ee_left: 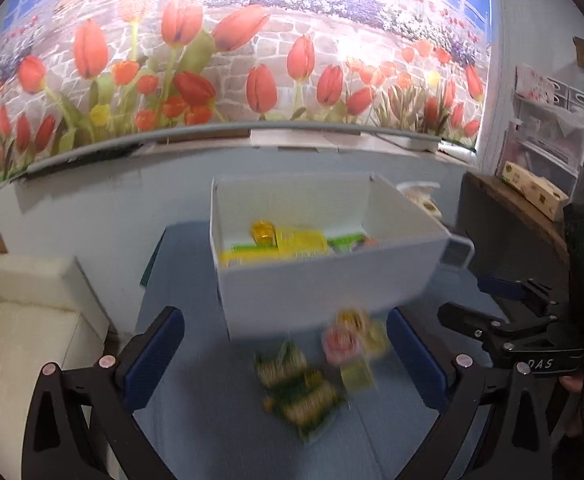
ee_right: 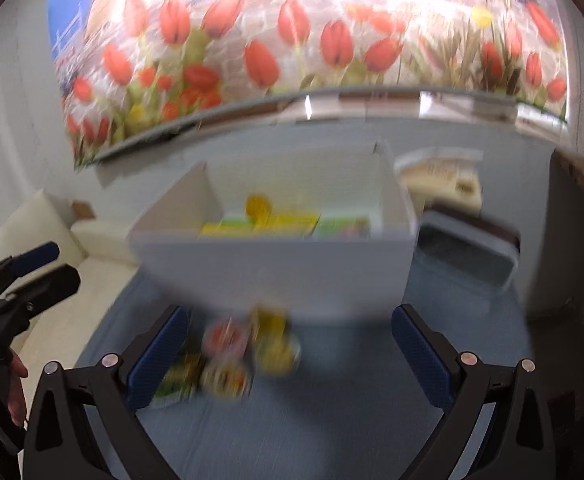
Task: Organize snacks
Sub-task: 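Grasp a round yellow-green jelly cup with the right gripper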
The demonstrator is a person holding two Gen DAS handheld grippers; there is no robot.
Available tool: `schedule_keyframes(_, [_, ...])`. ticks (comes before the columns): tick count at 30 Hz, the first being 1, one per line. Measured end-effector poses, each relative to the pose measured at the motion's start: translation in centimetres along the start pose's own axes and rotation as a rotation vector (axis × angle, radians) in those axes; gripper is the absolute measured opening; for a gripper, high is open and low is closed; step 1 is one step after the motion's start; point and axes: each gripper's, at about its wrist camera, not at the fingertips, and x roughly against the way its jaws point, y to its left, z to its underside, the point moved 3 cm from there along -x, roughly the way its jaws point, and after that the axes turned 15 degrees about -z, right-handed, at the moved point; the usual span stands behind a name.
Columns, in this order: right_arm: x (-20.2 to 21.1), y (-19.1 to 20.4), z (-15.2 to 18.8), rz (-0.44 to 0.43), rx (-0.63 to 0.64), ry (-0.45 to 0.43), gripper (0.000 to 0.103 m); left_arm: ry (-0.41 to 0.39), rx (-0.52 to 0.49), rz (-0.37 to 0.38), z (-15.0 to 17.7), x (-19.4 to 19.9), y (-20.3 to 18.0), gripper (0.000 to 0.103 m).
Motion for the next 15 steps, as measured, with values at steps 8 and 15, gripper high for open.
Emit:
schedule_keyframes(8, [-1.0, 0.3, 3.8, 0.012, 0.006, 0.057, 0.103, 0.076, 0.060, 0.011, 6.2, 3.1, 0.0, 0.103])
schedule_keyframes(15, [-3.9, -1.4, 3.9, 0.020, -0.047, 0.098, 0.103, 0.102, 0.048, -0.018, 8.6, 4.0, 0.1, 0.103])
